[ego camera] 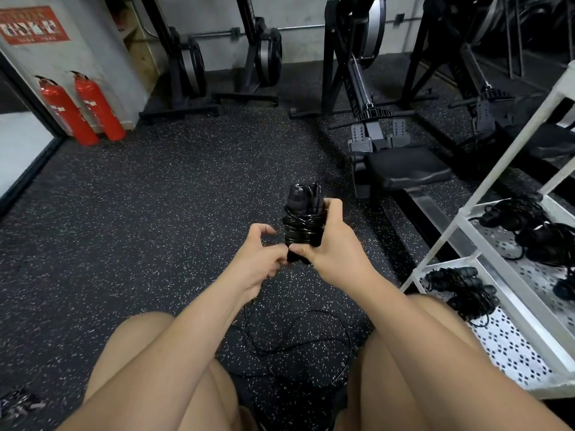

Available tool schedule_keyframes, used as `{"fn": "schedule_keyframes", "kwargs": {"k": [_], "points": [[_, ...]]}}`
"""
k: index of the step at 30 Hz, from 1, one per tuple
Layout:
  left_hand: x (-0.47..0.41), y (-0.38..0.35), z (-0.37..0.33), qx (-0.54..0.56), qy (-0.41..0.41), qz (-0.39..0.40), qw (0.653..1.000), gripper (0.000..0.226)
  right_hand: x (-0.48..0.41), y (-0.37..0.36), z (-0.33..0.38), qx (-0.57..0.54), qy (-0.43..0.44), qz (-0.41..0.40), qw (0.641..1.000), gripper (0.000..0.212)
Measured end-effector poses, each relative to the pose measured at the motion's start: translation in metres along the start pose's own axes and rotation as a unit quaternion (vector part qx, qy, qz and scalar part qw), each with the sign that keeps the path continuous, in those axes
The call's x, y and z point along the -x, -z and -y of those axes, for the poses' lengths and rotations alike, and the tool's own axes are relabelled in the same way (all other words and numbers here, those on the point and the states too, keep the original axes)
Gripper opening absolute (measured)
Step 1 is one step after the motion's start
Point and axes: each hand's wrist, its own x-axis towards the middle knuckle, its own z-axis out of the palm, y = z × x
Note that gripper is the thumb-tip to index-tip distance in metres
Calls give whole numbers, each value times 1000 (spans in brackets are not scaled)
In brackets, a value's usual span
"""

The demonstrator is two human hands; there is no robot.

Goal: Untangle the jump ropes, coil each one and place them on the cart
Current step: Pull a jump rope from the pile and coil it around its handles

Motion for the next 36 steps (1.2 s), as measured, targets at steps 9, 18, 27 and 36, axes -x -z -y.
{"fn": "schedule_keyframes", "kwargs": {"k": [9,18,27,36], "points": [[-8,7,-5,47,87,20,995,46,4,-8,7,33,25,-2,999,73],[-14,27,-13,58,80,34,995,45,3,-18,7,-23,18,-20,999,78],[8,27,-11,-59,-82,47,994,20,-12,-10,-17,-336,-143,-59,929,75],[22,23,-9,-208,-290,-8,934,23,-15,4,-24,-386,-199,23,901,89]]}}
